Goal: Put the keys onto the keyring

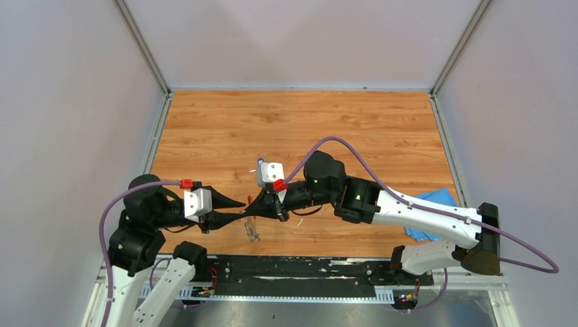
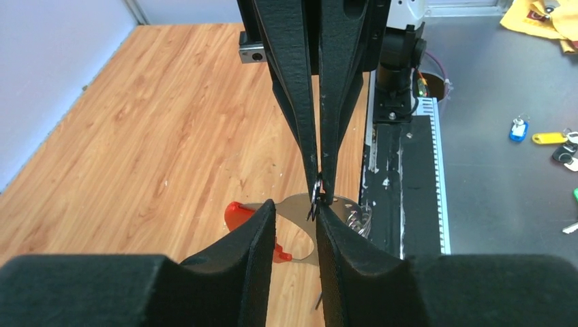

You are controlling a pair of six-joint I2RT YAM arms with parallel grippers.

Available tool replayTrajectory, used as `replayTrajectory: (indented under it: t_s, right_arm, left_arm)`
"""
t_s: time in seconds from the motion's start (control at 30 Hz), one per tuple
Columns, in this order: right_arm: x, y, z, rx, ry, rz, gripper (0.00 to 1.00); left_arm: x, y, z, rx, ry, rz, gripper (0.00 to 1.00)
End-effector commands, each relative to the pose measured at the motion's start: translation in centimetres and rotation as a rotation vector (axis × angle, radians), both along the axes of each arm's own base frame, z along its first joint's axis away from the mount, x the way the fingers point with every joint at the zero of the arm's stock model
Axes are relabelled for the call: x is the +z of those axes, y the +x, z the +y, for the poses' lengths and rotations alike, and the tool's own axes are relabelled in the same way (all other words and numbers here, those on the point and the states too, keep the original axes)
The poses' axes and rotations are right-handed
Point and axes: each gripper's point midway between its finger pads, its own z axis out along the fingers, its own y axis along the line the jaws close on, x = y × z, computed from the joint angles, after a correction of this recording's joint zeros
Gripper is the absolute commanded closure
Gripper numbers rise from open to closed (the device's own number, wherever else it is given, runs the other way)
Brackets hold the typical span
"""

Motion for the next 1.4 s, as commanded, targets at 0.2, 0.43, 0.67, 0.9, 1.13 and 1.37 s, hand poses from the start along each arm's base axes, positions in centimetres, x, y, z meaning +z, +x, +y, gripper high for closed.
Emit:
replayTrajectory:
  t_s: [0.2, 0.43, 0.67, 0.9, 1.13, 1.37]
  right_arm:
    - [0.2, -1.3, -0.1, 0.050, -0.020, -0.009, 1.00]
    - [0.3, -1.5, -0.3, 0.058, -0.013, -0.011, 1.00]
    - [2.0, -2.1, -1.7, 0.075, 0.056, -0.053, 0.70]
    - [4.0, -1.3, -4.3, -0.002, 0.120, -0.146, 0.60]
    - [4.4, -1.8, -4.9, 0.015, 0.173, -0.191, 0.60]
    - [4.1, -2.5, -3.9, 0.077, 0.149, -0.184, 0.60]
  left_arm:
    - [1.1, 0.0, 0.2, 0.007, -0.009, -0.074, 0.92]
    - [1.3, -0.3, 0.0, -0.023, -0.010, -0.097, 1.00]
    - [1.2, -1.1, 0.2, -0.086, 0.010, -0.335, 1.00]
    - [1.7, -3.2, 0.1, -0.186, -0.004, -0.550, 1.00]
    - [2.2, -4.5, 0.1, -0.245, -0.019, -0.703, 1.00]
    - [2.4, -4.4, 0.1, -0.236, -0.017, -0.682, 1.00]
